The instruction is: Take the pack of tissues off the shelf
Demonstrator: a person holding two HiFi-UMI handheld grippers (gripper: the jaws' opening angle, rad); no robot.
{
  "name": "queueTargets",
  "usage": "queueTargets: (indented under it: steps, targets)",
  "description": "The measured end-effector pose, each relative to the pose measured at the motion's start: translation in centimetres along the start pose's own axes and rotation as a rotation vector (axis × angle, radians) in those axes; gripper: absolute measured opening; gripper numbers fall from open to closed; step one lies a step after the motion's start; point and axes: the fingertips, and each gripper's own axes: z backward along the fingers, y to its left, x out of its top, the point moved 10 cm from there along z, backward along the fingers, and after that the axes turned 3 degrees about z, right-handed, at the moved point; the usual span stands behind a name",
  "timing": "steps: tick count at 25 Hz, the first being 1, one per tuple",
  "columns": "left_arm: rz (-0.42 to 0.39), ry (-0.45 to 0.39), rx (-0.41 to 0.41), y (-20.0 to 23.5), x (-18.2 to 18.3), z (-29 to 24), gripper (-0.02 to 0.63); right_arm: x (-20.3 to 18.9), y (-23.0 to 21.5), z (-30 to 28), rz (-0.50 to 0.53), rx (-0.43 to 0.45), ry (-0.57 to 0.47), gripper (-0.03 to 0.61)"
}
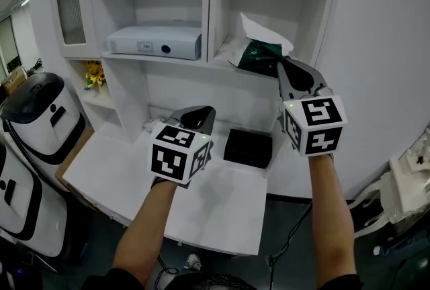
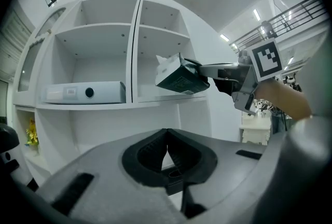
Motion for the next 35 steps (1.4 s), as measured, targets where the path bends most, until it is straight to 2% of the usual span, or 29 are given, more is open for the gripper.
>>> queueTargets:
  steps: [9,19,26,35]
  targets:
    - [0.007,0.016,0.061,-2.9,-1.5,2.6,0.009,-1.5,1.2,4.0,-0.066,0.049,-0.018,0.006]
    - [0.018,0.026,0.127,-5.7,-4.8,7.6,0.009,-7.3,5.4,9.5,-0.182,0.099,0.08,0.006]
    - [0.015,0.013,0.151,-7.5,-6.1,10.6,0.008,-8.4,8.0,13.8,-0.244,0.103,0.108,0.006]
    - [0.002,0.023,0.154,-8.8,-6.9,12.4,0.009,-9.1,10.0,16.2,-0.291,0.124,0.139,0.006]
